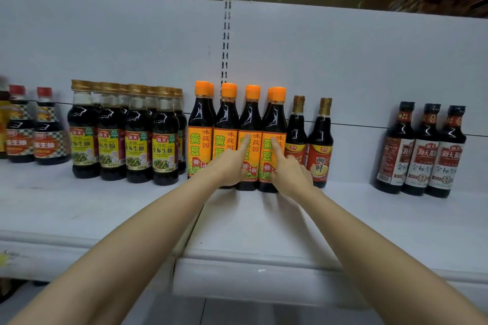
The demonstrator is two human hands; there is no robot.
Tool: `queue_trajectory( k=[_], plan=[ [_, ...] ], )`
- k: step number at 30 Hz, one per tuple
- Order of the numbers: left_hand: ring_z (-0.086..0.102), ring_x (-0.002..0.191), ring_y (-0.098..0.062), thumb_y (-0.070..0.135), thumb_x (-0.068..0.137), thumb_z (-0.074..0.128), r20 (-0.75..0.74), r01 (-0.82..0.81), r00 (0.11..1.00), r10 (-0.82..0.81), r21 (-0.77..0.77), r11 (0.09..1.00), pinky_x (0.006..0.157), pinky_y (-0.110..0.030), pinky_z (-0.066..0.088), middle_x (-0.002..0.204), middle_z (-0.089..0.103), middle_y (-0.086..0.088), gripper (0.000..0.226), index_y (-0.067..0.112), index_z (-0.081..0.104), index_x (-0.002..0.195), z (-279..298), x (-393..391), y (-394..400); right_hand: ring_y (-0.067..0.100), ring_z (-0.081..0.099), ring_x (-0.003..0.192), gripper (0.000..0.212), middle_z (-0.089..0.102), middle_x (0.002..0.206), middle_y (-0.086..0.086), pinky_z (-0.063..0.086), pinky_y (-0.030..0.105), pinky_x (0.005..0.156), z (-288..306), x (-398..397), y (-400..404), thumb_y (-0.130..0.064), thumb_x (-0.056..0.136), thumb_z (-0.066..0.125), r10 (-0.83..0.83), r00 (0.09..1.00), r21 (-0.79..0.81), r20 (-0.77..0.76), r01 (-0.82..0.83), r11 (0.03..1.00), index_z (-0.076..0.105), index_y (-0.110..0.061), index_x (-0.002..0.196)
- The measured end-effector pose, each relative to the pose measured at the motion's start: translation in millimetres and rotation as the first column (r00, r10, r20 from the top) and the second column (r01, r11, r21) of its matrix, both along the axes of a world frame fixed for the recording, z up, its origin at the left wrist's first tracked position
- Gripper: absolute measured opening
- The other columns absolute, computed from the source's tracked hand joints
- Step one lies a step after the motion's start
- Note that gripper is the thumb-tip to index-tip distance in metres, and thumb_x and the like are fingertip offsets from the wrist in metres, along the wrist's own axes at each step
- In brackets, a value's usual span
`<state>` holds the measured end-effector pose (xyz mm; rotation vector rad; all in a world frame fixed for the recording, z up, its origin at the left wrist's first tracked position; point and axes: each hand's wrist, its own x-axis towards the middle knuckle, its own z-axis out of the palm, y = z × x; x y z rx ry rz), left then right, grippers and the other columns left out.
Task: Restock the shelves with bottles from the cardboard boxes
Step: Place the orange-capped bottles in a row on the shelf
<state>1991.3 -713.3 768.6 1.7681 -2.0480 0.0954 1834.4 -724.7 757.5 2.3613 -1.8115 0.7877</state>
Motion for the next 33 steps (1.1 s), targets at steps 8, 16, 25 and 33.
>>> queue_trajectory(
  k=[8,16,25,33],
  plan=[
    [0.057,0.074,-0.022,0.018,0.091,0.052,0.092,-0.069,0.994,0.066,0.025,0.997,0.063,-0.032,0.049,0.092,0.066,-0.011,0.015,0.008,0.063,0.092,-1.9,14.3,41.8,0.03,0.051,0.107,0.075,0.043,0.128,0.012,0.044,0.039,0.079,-8.1,20.7,50.2,-0.021,0.095,0.048,0.18,0.984,0.003,-0.012,-0.18,0.984,0.001,-0.035,0.152],
    [0.059,0.104,-0.025,0.028,0.09,0.055,0.015,-0.298,0.954,0.298,-0.015,0.954,0.086,-0.042,0.051,0.115,0.064,-0.008,0.035,0.008,0.06,0.119,-21.5,89.4,120.2,0.03,0.037,0.131,0.069,0.03,0.148,0.013,0.039,0.04,0.098,-12.8,105.2,97.2,-0.018,0.094,0.053,0.477,0.873,0.046,0.1,-0.483,0.874,0.015,-0.019,0.151],
    [0.048,0.12,-0.026,0.027,0.094,0.052,-0.026,-0.643,0.765,0.644,0.039,0.765,0.096,-0.034,0.039,0.136,0.043,-0.013,0.045,0.01,0.046,0.135,-37.4,218.4,265.9,0.031,0.043,0.121,0.059,0.036,0.14,0.014,0.04,0.038,0.087,-16.6,243.3,198.2,-0.019,0.095,0.048,0.745,0.663,0.084,0.068,-0.748,0.658,0.021,-0.014,0.147],
    [0.043,0.122,-0.027,0.027,0.096,0.051,-0.089,-0.82,0.55,0.831,0.133,0.557,0.093,-0.031,0.039,0.134,0.043,-0.013,0.045,0.008,0.043,0.136,-86.4,343.4,424.1,0.033,0.044,0.118,0.055,0.039,0.135,0.016,0.043,0.04,0.091,-61.2,389.6,318.1,-0.024,0.097,0.048,0.896,0.44,0.193,-0.055,-0.876,0.442,0.025,-0.014,0.146]
  ],
)
